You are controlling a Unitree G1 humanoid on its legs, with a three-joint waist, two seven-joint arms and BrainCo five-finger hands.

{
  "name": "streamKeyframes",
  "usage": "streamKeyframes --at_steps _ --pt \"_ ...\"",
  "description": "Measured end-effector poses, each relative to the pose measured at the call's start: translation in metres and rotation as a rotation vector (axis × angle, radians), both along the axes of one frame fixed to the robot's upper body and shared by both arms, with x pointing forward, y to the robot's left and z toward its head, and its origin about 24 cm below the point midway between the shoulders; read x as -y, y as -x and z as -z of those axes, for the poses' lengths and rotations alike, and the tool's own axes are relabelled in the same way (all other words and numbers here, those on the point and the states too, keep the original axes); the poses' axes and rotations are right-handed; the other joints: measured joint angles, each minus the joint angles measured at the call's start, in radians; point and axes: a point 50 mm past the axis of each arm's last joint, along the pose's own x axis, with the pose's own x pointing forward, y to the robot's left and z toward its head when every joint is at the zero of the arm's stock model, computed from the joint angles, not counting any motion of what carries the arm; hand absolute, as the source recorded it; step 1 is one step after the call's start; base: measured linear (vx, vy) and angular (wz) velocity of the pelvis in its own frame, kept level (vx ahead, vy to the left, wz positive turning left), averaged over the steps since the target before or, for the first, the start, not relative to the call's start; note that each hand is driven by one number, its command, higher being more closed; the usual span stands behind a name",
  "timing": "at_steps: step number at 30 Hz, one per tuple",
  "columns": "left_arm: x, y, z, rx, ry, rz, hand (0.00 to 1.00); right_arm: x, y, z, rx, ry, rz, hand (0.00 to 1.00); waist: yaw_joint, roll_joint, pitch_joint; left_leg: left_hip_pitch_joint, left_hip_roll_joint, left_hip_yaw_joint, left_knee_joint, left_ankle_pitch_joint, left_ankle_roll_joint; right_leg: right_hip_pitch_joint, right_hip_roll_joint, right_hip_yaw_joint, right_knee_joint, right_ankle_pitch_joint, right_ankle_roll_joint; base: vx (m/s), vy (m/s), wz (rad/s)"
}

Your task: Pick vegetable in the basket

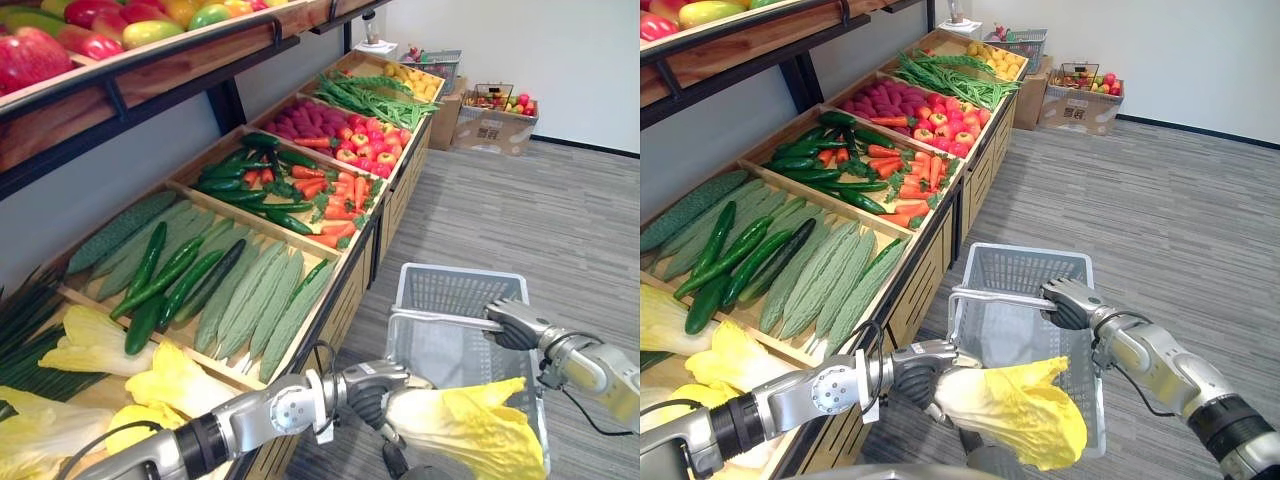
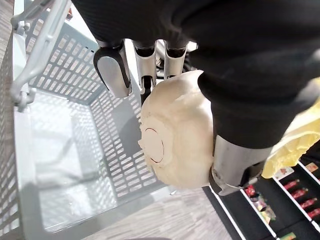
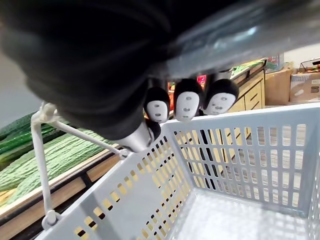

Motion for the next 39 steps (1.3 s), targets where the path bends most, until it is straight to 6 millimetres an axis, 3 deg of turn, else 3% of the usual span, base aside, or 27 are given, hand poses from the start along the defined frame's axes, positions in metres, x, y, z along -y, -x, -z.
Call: streamKeyframes --at_steps 6,21,22,31,39 --pt "0.008 -0.011 0.016 0.028 -0.069 -0.011 1.00 -0.014 -0.008 -0.010 0.011 -0.038 -0.056 1.00 -0.013 -0.001 -0.001 0.000 0.006 0.015 0.015 -0.003 0.002 -0.014 0.008 0.016 0.013 0.000 0.000 -0.03 -0.011 -0.09" --pt "0.016 -0.038 0.045 0.057 -0.173 -0.174 1.00 -0.042 -0.006 0.000 -0.044 -0.141 -0.120 1.00 -0.017 -0.020 0.006 -0.018 0.014 0.015 0.036 -0.016 0.006 -0.031 0.003 0.012 0.005 0.000 -0.001 -0.01 -0.003 0.00" --pt "0.017 -0.042 0.046 0.066 -0.179 -0.188 0.00 -0.043 -0.006 0.000 -0.042 -0.146 -0.121 1.00 -0.017 -0.022 0.007 -0.019 0.013 0.015 0.035 -0.016 0.006 -0.032 0.002 0.011 0.004 0.000 -0.001 0.00 0.000 0.00" --pt "0.012 -0.064 0.051 0.103 -0.226 -0.325 0.00 -0.050 -0.007 0.003 -0.070 -0.194 -0.118 1.00 -0.021 -0.033 0.018 -0.018 -0.012 0.002 0.011 -0.009 0.017 -0.030 -0.012 0.007 0.003 0.000 -0.001 -0.01 0.004 0.02" --pt "0.014 -0.066 0.051 0.095 -0.226 -0.341 0.00 -0.044 -0.008 0.008 -0.101 -0.188 -0.092 1.00 -0.023 -0.036 0.034 -0.038 -0.034 -0.036 -0.008 -0.001 0.028 -0.028 -0.038 -0.016 -0.006 0.002 0.004 -0.04 -0.002 0.12"
